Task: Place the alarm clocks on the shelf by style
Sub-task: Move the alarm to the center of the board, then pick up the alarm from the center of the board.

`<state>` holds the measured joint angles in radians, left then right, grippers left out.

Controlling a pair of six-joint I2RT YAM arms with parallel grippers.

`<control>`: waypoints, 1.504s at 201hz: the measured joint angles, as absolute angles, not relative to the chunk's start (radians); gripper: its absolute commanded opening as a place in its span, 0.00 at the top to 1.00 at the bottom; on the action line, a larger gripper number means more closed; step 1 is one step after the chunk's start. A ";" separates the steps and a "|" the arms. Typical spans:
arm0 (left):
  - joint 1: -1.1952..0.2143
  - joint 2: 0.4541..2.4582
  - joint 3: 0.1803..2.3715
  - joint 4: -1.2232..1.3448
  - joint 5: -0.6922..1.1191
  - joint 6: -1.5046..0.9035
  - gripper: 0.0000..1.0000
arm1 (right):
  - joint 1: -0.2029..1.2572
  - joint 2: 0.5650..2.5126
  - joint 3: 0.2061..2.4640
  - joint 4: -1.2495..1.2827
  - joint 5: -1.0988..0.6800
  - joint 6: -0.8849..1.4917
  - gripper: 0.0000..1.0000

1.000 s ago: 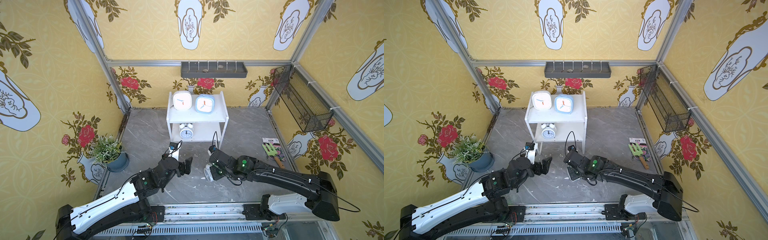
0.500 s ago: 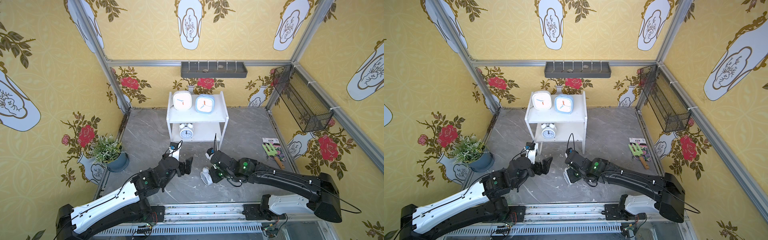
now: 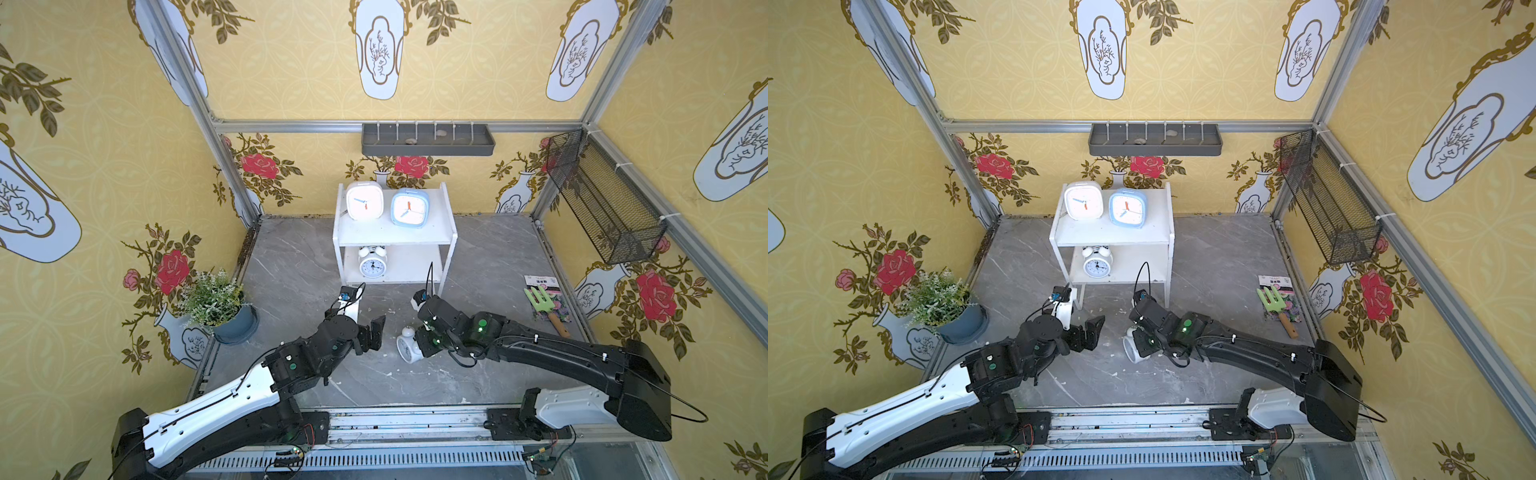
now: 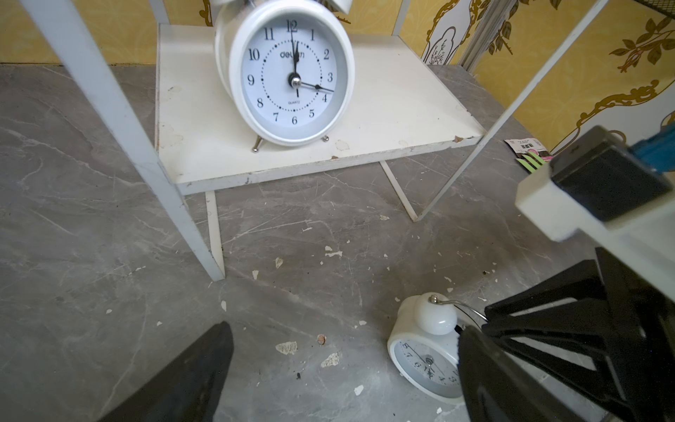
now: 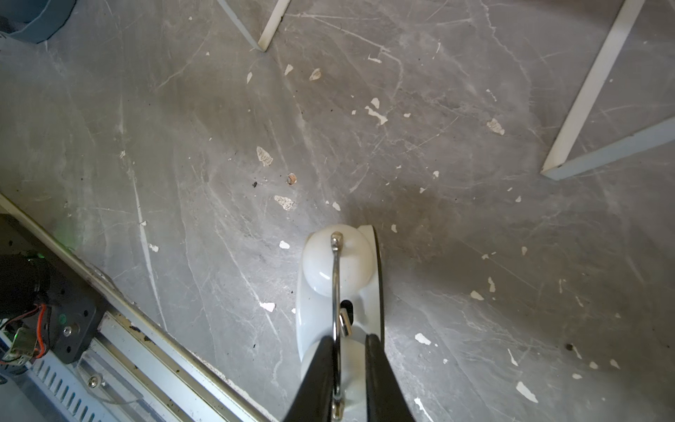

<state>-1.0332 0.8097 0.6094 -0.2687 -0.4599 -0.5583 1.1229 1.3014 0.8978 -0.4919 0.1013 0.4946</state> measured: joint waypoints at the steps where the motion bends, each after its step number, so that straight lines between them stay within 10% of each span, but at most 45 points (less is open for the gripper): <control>1: -1.033 0.810 0.609 -0.269 -0.460 -0.558 0.01 | 1.122 1.301 0.898 -0.492 0.102 0.495 0.77; 302: -1.028 0.793 0.579 -0.263 -0.459 -0.562 0.01 | 1.139 1.336 0.916 -0.443 0.111 0.538 0.90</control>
